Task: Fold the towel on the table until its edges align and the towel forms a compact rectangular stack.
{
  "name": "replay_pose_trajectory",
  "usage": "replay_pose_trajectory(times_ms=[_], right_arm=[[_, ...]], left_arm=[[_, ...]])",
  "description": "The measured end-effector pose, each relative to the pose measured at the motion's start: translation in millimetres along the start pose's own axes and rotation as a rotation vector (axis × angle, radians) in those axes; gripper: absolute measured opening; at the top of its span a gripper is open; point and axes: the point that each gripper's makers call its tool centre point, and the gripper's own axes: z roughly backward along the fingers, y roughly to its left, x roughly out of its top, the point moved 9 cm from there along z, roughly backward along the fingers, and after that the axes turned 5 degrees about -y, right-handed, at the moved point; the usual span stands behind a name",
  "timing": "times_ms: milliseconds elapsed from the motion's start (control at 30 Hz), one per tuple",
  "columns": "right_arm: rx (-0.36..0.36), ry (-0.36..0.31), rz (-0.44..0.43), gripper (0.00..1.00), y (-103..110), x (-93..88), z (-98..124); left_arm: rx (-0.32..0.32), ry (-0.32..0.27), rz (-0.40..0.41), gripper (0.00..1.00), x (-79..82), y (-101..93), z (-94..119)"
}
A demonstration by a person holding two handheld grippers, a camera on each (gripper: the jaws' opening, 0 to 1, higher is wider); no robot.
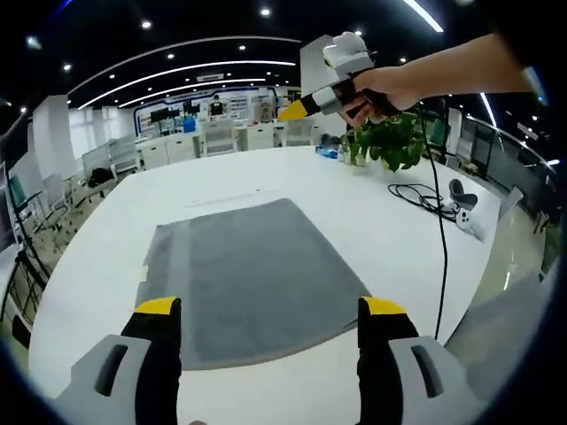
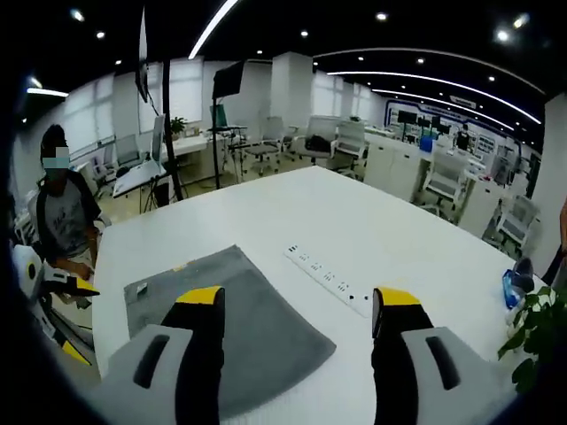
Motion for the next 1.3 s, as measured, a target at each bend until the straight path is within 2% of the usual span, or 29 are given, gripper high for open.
replay_pose_trajectory(times_ms=[233,300,367,533,900,1300], right_arm=[[0.008,-0.008,-0.022,0.63,-8.7,-10.2,5.4],[0.014,-0.005,-0.028,0.61,-9.1,-14.4,6.2],[0.018,-0.006,-0.028,0.61,-8.2,-18.2,7.3],[0.04,0.011,-0.032,0.6,-10.7,-31.6,5.2],[0.052,0.018,-0.069,0.6,-18.1,-52.3,-1.6],[0.035,0.036,-0.108,0.62,-33.3,-76.9,-7.1]], left_arm=[[-0.015,0.005,-0.015,0.77,4.7,-16.4,-7.2],[-0.015,0.009,-0.024,0.75,4.5,-15.9,-12.4],[-0.012,0.009,-0.032,0.74,4.0,-25.4,-12.4],[-0.01,0.018,-0.027,0.73,2.2,-29.7,-18.5],[-0.038,0.027,-0.05,0.68,-0.1,-50.3,-36.8],[-0.091,0.056,-0.061,0.62,-3.1,-66.8,-52.9]])
